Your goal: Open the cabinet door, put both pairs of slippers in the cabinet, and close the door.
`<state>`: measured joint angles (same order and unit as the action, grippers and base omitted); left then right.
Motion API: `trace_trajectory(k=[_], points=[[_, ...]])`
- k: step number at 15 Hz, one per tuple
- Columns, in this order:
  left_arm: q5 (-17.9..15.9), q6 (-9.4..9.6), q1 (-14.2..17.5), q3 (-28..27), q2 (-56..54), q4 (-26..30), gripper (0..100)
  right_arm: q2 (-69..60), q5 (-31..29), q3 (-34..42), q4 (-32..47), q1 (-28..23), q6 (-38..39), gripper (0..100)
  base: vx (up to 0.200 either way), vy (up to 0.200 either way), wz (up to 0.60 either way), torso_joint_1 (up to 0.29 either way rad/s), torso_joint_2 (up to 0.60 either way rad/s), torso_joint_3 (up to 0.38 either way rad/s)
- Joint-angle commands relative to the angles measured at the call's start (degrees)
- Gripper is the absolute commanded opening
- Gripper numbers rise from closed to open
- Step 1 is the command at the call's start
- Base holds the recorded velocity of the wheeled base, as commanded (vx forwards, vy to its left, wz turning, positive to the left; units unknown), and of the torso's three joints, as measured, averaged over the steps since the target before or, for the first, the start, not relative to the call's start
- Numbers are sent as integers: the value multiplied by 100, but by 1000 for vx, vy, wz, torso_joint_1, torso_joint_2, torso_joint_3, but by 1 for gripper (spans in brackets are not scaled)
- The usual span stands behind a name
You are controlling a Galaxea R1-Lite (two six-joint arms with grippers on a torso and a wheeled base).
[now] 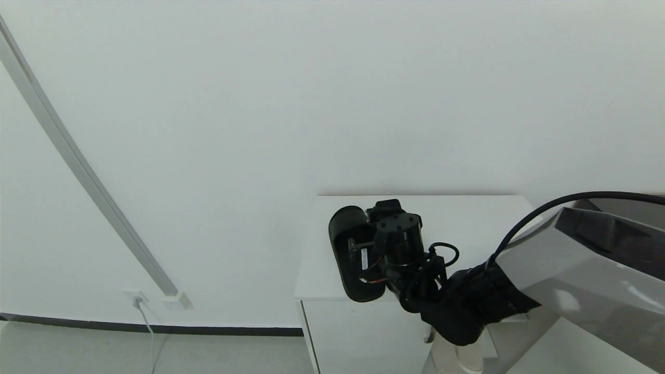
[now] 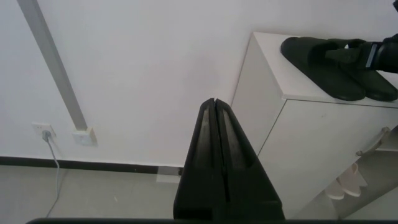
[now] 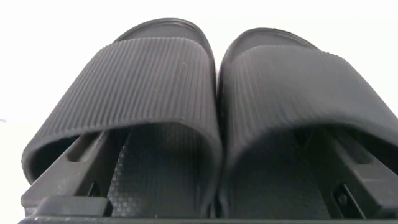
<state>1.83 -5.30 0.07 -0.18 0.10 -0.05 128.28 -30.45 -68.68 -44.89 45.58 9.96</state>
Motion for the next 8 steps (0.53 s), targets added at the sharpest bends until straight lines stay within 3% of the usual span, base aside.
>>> trace_trajectory(k=[1,8], points=[[2,-6,1,1,8,-4,0,276,13,-251,24,-67,-3,100,0,0,0,0,0,0],[11,21,1,1,-1,5,0,637,22,-901,50,-199,-179,100,0,0,0,0,0,0]])
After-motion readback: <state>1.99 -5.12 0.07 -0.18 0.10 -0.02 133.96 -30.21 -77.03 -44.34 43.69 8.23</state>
